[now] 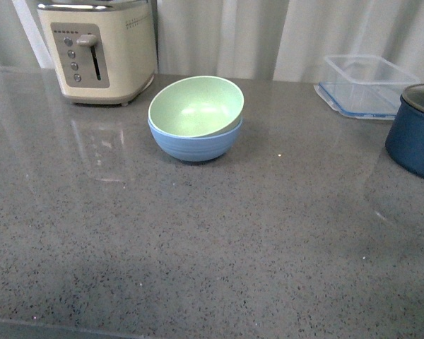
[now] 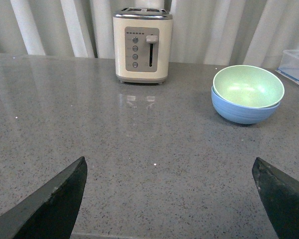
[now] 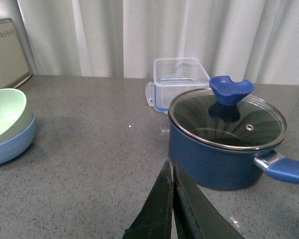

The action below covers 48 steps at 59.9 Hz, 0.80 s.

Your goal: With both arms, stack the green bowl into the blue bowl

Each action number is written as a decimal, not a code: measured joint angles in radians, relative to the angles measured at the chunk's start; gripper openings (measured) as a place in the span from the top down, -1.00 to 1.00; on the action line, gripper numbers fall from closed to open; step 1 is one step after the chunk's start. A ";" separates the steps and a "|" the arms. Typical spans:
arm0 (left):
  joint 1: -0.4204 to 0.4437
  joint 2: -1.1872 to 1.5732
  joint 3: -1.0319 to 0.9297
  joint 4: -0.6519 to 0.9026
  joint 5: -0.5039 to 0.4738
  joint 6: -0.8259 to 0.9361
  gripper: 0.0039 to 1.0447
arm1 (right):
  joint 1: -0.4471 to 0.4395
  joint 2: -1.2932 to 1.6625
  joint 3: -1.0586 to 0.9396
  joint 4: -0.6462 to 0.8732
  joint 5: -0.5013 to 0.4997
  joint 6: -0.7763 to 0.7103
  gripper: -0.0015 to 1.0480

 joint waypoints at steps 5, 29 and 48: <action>0.000 0.000 0.000 0.000 0.000 0.000 -0.88 | -0.021 -0.073 -0.049 -0.029 -0.020 0.000 0.98; 0.000 0.000 0.000 0.000 0.000 0.000 -0.88 | -0.094 -0.302 -0.158 -0.136 -0.090 0.000 0.98; 0.000 0.000 0.000 0.000 0.000 0.000 -0.88 | -0.094 -0.489 -0.196 -0.288 -0.090 0.000 0.98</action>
